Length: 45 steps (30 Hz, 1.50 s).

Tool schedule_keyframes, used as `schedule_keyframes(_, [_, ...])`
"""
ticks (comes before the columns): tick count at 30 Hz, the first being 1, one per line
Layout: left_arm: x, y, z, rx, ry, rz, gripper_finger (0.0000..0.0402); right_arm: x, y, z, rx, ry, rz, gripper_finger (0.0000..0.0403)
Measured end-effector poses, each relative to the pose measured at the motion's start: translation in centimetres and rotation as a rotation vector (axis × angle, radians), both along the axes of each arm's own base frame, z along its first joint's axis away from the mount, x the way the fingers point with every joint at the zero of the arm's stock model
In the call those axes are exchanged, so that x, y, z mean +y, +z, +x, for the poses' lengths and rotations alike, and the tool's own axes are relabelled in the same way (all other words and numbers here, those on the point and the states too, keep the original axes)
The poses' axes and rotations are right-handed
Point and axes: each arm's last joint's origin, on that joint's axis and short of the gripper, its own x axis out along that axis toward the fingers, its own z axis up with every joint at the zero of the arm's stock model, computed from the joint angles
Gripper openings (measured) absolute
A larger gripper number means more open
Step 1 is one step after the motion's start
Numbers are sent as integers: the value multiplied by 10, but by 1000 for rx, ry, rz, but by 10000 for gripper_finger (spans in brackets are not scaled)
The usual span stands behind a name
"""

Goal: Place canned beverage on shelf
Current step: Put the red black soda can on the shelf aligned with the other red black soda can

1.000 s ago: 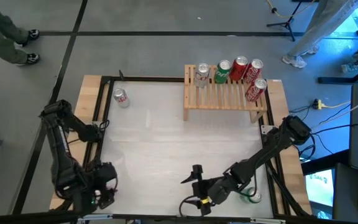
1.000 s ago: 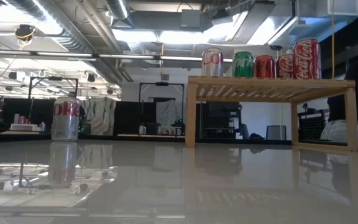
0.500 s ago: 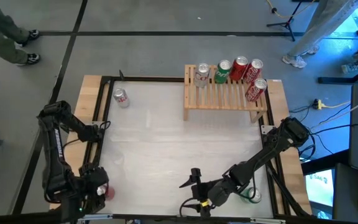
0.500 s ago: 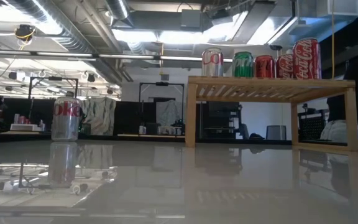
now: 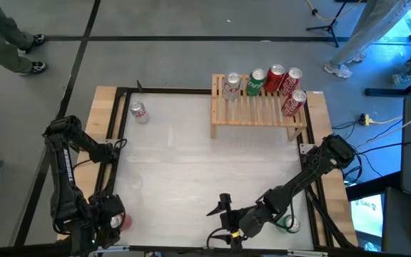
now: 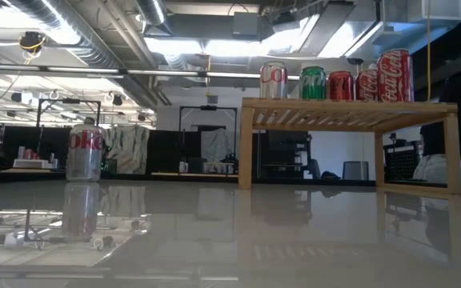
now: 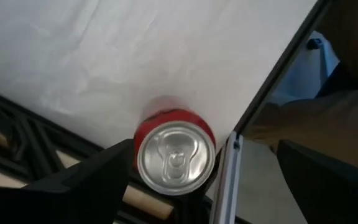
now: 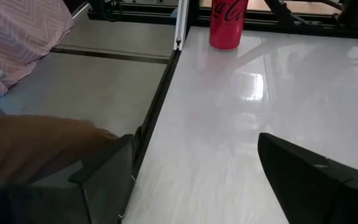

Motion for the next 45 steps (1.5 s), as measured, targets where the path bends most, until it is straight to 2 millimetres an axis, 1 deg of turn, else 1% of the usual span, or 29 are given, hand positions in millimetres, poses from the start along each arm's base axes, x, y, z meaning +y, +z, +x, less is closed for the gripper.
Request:
schedule_keyframes(4, [-2, -2, -2, 58, 54, -26, 382, 0, 0, 0, 1, 0, -1, 335])
schedule_keyframes(9, [-9, -12, -5, 89, 48, 5, 382, 0, 0, 0, 2, 0, -1, 335])
schedule_keyframes(15, [-7, -31, -6, 151, 66, 45, 382, 0, 0, 0, 2, 0, 0, 335])
schedule_keyframes(27, [-6, -66, -6, 139, 62, 21, 381, 0, 0, 0, 1, -1, -1, 335])
schedule_keyframes(29, [-6, -69, -5, 138, 68, 13, 375, 0, 0, 0, 0, 1, -6, 335])
schedule_keyframes(32, [-3, -73, -3, 144, 82, 23, 354, 0, 0, 0, 1, 5, -7, 335])
schedule_keyframes(39, [2, -76, 7, 196, 86, 7, 284, 0, 0, 0, 5, 18, -1, 335])
schedule_keyframes(42, [5, -76, 13, 191, 71, 4, 282, -3, -2, 1, 21, -8, -2, 335])
schedule_keyframes(45, [6, -75, 20, 178, 52, 0, 282, 0, -3, -6, 51, -20, -29, 335])
